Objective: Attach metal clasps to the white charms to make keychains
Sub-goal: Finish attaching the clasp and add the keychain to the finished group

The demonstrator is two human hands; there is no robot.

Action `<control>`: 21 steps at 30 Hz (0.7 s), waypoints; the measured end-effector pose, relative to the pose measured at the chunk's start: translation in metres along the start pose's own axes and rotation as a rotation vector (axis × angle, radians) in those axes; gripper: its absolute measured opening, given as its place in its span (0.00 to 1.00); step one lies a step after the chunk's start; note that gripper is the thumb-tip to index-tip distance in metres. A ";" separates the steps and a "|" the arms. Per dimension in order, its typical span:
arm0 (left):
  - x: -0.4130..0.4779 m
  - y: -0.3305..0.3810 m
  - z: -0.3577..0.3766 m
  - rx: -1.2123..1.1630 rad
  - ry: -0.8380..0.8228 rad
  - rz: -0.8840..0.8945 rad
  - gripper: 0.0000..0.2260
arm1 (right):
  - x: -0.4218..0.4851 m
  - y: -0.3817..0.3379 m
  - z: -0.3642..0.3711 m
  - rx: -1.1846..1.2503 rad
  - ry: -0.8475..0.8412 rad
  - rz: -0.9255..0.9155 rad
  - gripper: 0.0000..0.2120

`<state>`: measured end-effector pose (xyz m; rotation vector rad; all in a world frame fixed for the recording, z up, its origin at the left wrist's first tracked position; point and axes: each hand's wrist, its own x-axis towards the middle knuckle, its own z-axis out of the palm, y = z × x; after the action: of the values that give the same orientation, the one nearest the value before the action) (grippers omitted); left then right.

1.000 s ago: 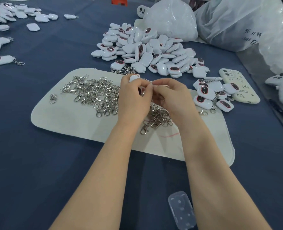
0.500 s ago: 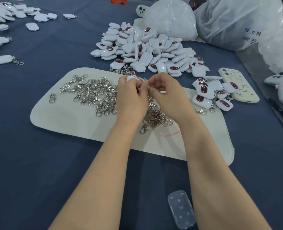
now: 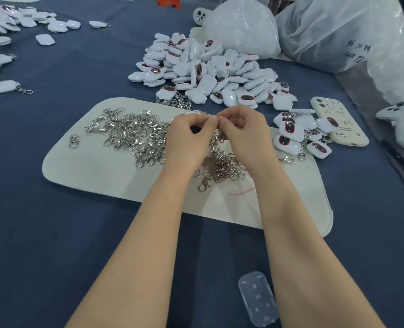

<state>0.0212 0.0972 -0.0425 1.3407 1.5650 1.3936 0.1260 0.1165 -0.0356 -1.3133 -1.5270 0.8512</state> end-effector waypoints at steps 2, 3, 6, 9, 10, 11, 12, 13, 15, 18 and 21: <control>0.000 -0.002 0.001 0.061 0.010 0.018 0.02 | 0.000 0.001 0.002 0.007 0.036 -0.004 0.04; 0.001 -0.003 0.001 0.083 0.021 0.028 0.02 | 0.000 0.001 0.002 0.000 0.045 -0.013 0.04; 0.001 -0.004 0.001 0.107 0.055 0.050 0.02 | 0.001 0.001 0.003 -0.009 0.030 -0.033 0.05; 0.001 -0.004 0.001 0.114 0.070 0.063 0.02 | 0.001 0.002 0.003 -0.042 0.029 -0.064 0.09; 0.001 -0.005 0.001 0.124 0.072 0.064 0.02 | 0.001 0.002 0.004 -0.061 0.029 -0.074 0.10; 0.001 -0.005 0.001 0.130 0.074 0.066 0.03 | 0.001 0.003 0.004 -0.070 0.026 -0.080 0.10; 0.001 -0.006 0.001 0.135 0.076 0.069 0.03 | 0.001 0.003 0.004 -0.071 0.021 -0.083 0.09; 0.001 -0.006 0.002 0.141 0.079 0.071 0.03 | 0.002 0.004 0.004 -0.072 0.016 -0.088 0.08; 0.001 -0.006 0.002 0.152 0.084 0.080 0.03 | 0.002 0.006 0.003 -0.108 0.015 -0.114 0.06; 0.001 -0.006 0.003 0.159 0.084 0.100 0.03 | 0.002 0.008 0.003 -0.155 0.038 -0.141 0.06; 0.001 -0.007 0.003 0.169 0.080 0.107 0.03 | 0.002 0.007 0.004 -0.111 0.049 -0.137 0.03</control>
<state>0.0218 0.0999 -0.0497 1.5047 1.7180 1.4207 0.1248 0.1204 -0.0434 -1.2825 -1.6244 0.6516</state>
